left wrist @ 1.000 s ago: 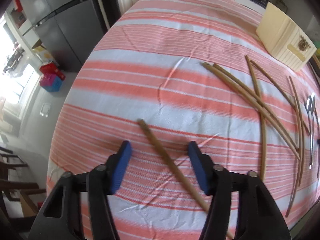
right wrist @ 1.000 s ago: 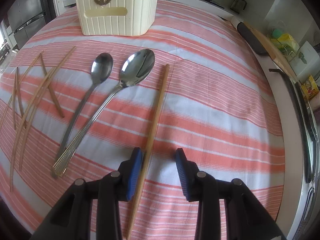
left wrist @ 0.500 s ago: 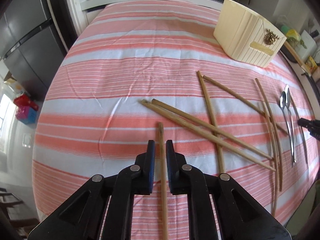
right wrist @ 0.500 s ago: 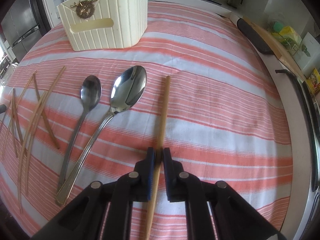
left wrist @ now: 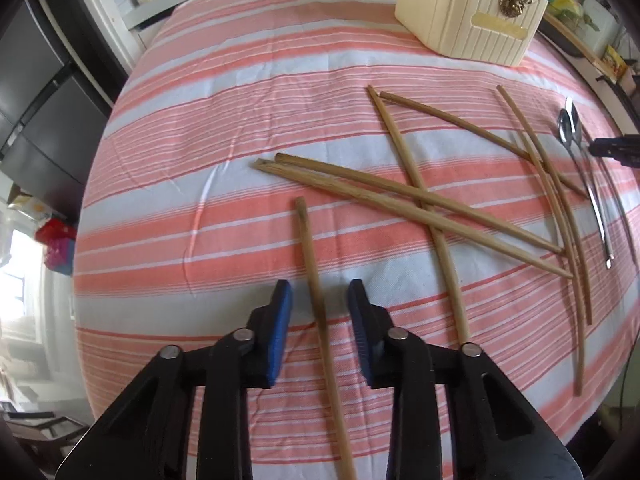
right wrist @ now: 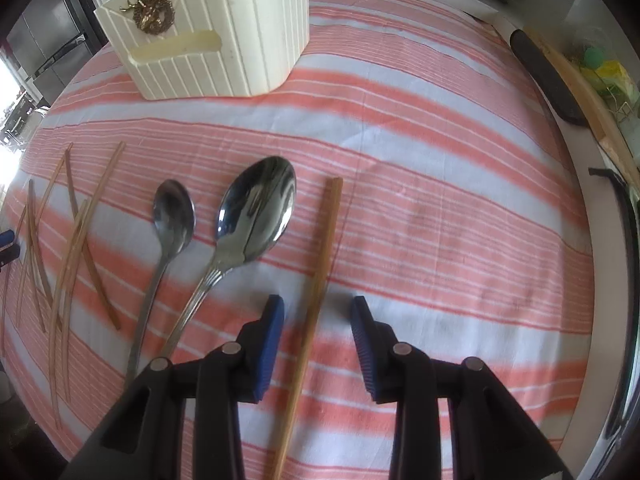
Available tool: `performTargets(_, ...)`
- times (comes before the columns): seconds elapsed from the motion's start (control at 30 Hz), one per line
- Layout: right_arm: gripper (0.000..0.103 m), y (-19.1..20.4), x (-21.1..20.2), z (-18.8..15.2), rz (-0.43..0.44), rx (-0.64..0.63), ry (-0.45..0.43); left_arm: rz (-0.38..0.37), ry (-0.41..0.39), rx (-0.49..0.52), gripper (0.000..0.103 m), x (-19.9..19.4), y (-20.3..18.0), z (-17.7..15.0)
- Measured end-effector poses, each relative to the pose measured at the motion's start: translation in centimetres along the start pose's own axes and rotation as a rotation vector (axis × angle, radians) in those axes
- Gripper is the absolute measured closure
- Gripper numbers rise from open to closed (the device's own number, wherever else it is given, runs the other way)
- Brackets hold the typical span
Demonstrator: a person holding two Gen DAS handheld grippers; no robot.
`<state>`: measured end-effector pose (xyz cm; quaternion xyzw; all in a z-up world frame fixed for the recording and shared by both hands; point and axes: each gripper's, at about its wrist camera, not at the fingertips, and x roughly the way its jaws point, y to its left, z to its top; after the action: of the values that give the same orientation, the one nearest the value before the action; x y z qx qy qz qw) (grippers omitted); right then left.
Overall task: Organize utensils
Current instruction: 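Close the left tool on a chopstick while the right tool grips another chopstick, then lift both chopsticks upright into the cream holder and open both tools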
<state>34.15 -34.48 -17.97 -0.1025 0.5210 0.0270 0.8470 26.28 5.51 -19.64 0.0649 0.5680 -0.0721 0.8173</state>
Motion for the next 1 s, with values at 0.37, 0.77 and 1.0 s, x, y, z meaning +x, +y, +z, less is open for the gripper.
performTargets(0.37, 0.097, -0.1, -4.2, 2.8, 0.026, 0.084, -0.211, -0.086, -0.23, -0.106, 0.1, -6.0, 1.7, 1.9)
performTargets(0.77, 0.097, 4.2, -19.4, -3.2, 0.003, 0.038, -0.656, -0.176, -0.637, -0.087, 0.1, -20.3, 1.0, 2.8)
performTargets(1.0, 0.097, 5.6, -26.4, -0.9, 0.017, 0.033, -0.873, -0.23, -0.785, -0.034, 0.1, -25.9, -1.0, 9.4)
